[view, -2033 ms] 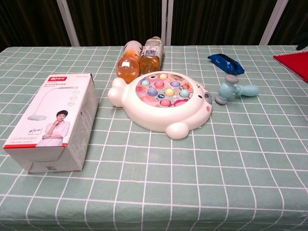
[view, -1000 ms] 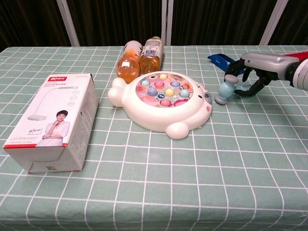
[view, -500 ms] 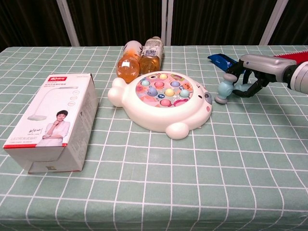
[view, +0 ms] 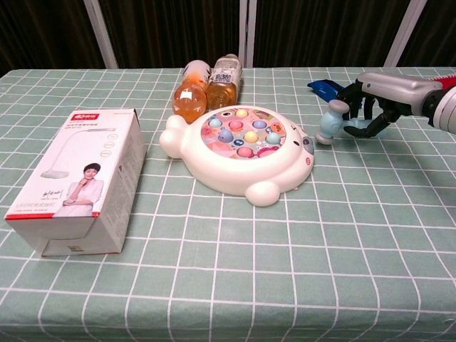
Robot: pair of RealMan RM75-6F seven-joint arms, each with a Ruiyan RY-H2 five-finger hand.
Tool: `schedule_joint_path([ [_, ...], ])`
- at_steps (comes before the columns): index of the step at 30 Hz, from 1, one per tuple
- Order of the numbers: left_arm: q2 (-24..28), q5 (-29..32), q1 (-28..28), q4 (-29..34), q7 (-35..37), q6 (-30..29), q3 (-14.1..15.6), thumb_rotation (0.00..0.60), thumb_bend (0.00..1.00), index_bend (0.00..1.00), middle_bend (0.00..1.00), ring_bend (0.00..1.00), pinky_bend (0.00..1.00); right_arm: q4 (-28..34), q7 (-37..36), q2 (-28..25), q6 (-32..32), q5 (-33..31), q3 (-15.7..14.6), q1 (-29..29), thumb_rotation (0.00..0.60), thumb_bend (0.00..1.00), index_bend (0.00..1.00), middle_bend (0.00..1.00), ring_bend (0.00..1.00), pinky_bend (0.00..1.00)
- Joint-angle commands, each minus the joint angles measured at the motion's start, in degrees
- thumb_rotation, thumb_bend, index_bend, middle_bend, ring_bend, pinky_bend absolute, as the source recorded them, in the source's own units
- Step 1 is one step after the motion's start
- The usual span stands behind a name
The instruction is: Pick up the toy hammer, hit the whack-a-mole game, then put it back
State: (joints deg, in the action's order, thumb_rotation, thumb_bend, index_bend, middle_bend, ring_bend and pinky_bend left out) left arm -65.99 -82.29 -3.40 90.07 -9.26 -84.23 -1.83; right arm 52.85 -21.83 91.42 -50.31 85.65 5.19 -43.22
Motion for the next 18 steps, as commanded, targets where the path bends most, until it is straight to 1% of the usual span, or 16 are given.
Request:
schedule_joint_path([
  [1,0.0,-0.1,0.1,-0.1,0.1,-0.2,0.0,0.6,0.0,0.14,0.03,0.0,0.0,2.2,1.0,-2.0,-2.6,1.4,-0.2,0.3,0.6,0.41,0.65,0.55,0.44,0.57],
  [4,0.0,-0.3,0.3,-0.2,0.3,-0.5,0.1,0.6,0.0,0.14,0.03,0.0,0.0,6.7,2.9,-5.3,-4.7,2.7,-0.3,0.3,0.6,0.42,0.65,0.55,0.44,0.57],
  [7,0.1,-0.6,0.4,-0.4,0.5,-0.8,0.2,0.6,0.0,0.14,0.03,0.0,0.0,13.5,6.6,-9.6,-5.8,3.9,0.0,-0.2,0.6,0.42,0.66,0.56,0.45,0.59],
  [11,-0.2,-0.9,0.6,-0.6,0.8,-1.2,0.3,0.6,0.0,0.14,0.03,0.0,0.0,20.8,11.4,-12.5,-4.4,3.2,1.2,-1.6,0.6,0.44,0.67,0.56,0.46,0.61],
  [13,-0.2,-1.0,0.7,-0.7,1.0,-1.3,0.3,0.6,0.0,0.14,0.03,0.0,0.0,23.1,14.0,-12.8,-2.2,2.1,1.8,-2.9,0.6,0.45,0.67,0.56,0.46,0.61],
  [18,-0.4,-1.0,0.8,-1.2,1.5,-1.3,0.3,0.6,0.0,0.14,0.03,0.0,0.0,25.0,20.0,-11.1,2.8,-1.2,3.0,-5.8,0.6,0.46,0.67,0.56,0.46,0.61],
])
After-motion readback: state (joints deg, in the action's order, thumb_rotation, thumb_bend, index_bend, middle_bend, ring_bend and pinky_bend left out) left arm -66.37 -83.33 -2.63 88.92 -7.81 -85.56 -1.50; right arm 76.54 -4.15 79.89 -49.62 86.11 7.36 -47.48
